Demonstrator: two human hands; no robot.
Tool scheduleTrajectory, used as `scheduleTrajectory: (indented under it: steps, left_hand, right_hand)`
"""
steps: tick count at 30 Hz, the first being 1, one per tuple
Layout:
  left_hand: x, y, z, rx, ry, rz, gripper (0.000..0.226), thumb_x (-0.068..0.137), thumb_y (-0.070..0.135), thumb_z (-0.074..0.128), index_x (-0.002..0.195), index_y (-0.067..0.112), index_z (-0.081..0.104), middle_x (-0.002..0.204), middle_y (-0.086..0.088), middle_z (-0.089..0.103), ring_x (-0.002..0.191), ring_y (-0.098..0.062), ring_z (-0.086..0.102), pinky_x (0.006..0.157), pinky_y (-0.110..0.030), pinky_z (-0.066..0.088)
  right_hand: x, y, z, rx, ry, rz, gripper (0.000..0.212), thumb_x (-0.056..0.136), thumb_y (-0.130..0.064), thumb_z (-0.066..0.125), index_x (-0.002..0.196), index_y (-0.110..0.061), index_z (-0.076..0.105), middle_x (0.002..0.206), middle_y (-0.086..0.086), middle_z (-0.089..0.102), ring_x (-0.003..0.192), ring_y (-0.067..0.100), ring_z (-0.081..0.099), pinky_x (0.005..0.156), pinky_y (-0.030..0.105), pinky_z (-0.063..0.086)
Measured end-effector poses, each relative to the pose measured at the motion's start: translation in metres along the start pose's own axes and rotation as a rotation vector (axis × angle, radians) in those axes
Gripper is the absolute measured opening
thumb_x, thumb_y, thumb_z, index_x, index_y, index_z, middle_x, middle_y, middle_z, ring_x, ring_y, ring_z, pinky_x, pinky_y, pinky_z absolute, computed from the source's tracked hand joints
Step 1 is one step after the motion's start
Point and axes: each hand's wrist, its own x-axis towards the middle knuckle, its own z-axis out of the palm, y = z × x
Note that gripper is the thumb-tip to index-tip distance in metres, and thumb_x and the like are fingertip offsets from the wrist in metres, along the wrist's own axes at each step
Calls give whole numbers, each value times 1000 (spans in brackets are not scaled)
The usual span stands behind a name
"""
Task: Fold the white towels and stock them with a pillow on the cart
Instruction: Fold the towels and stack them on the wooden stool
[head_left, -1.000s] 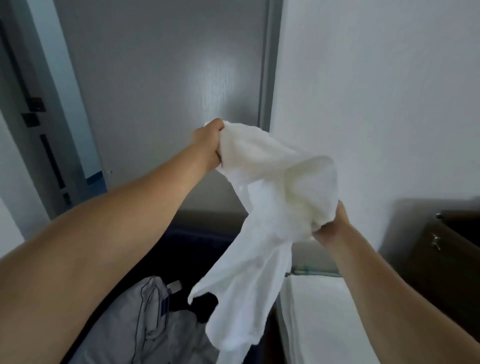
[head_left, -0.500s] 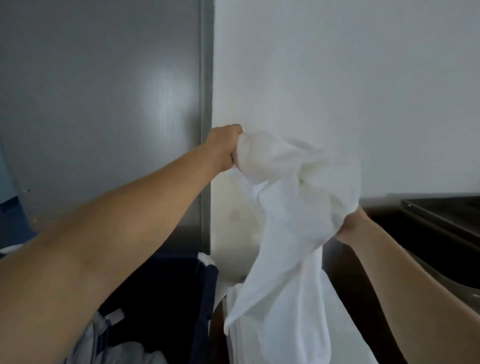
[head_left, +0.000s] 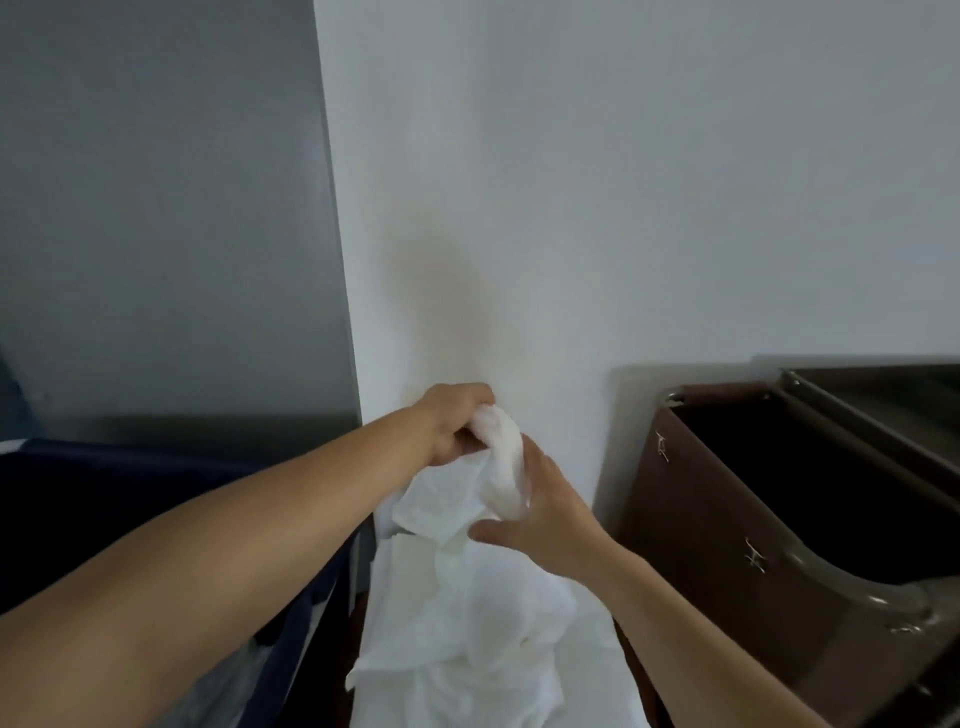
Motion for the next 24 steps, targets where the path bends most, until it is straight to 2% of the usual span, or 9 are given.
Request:
scheduleTrajectory:
  steps: [3,7,9,11,13,15,17,21,24]
  left_hand:
    - [-6,6,4,52,-29,58,15,89,6,62,101,-4,63,86,-18,63,71,-29,66,64,-35,57]
    - [-5,21,-22,104,36,137,20,88,5,57,102,-6,64,85,-20,62,57,-28,65,52,-29,53]
    - [-2,23,-36,112,76,137,12,87,5,52,92,-2,61,78,-19,60,55,-29,64,50,-29,50]
    - [-3,19,-42,142,51,105,8,87,5,50,86,2,57,73,-17,57,53,-29,61,49,-30,48]
    - [-3,13,-44,182,13,80,10,89,4,49,83,1,57,71,-17,57,51,-28,60,47,-30,47]
    - [-2,11,-45,175,4,69,13,90,3,49,83,-1,59,72,-19,59,50,-27,61,44,-28,47]
    - [0,11,-45,139,13,63,12,91,0,48,88,-3,59,72,-20,60,49,-27,62,42,-26,47]
    - [3,14,-46,66,28,43,17,89,-3,46,78,-3,58,65,-16,59,49,-25,59,45,-27,48]
    - [1,22,-40,29,25,57,21,88,-8,47,71,0,57,58,-13,58,52,-25,58,46,-26,51]
  right_hand:
    - [15,2,-9,118,252,10,19,92,-20,62,109,-28,60,95,-14,63,93,16,63,75,24,50]
    - [30,-17,-47,306,395,-57,33,92,-10,58,70,-34,57,63,-19,59,60,1,53,53,14,39]
    - [39,-28,-57,314,440,-85,35,93,-17,58,60,-17,49,47,-15,44,46,4,38,46,17,29]
    - [47,-35,-59,341,439,-82,36,94,-16,54,62,-8,40,46,-13,35,46,5,29,45,20,25]
    - [53,-37,-55,354,433,-53,36,94,-14,51,61,-15,36,47,-13,33,47,6,27,48,24,26]
    - [56,-36,-49,364,463,-21,28,94,-15,51,67,-19,45,54,-14,43,50,7,35,51,27,31]
    - [54,-35,-43,321,440,14,11,94,-15,53,93,-24,60,72,-11,58,61,7,50,56,25,40]
    - [45,-27,-28,145,444,-97,53,82,-7,68,125,-33,52,105,-21,53,89,-3,54,73,18,42]
    - [39,-27,-25,-76,577,-340,55,76,-10,73,125,-31,59,111,-19,45,96,5,52,74,21,44]
